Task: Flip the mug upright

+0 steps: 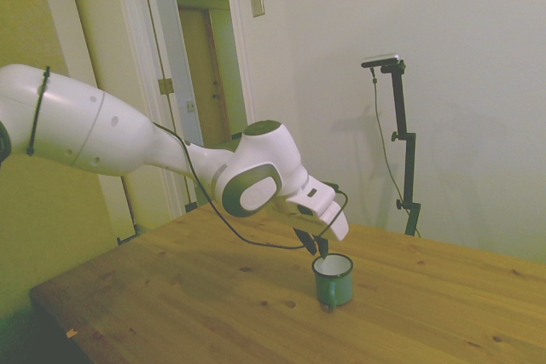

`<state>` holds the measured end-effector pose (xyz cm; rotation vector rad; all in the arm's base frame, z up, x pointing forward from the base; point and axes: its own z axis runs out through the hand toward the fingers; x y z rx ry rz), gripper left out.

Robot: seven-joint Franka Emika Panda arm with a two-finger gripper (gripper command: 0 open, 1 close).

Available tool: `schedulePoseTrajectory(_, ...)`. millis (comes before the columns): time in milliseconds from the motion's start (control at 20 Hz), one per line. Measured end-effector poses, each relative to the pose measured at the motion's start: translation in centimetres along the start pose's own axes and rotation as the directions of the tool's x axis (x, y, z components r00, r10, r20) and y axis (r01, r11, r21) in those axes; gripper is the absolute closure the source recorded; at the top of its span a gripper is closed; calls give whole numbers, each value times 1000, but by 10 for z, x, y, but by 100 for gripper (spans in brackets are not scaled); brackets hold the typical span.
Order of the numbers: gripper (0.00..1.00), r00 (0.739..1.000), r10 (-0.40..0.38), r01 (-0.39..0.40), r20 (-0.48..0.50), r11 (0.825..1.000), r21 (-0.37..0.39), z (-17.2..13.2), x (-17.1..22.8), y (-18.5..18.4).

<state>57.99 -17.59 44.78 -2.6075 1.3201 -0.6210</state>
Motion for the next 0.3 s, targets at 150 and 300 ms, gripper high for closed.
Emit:
schedulePoseTrajectory(150,0,1000,-7,8,-21,999,54,-50,-18,6)
schedulePoseTrajectory(300,0,999,-24,27,-32,995,97,-91,-46,17)
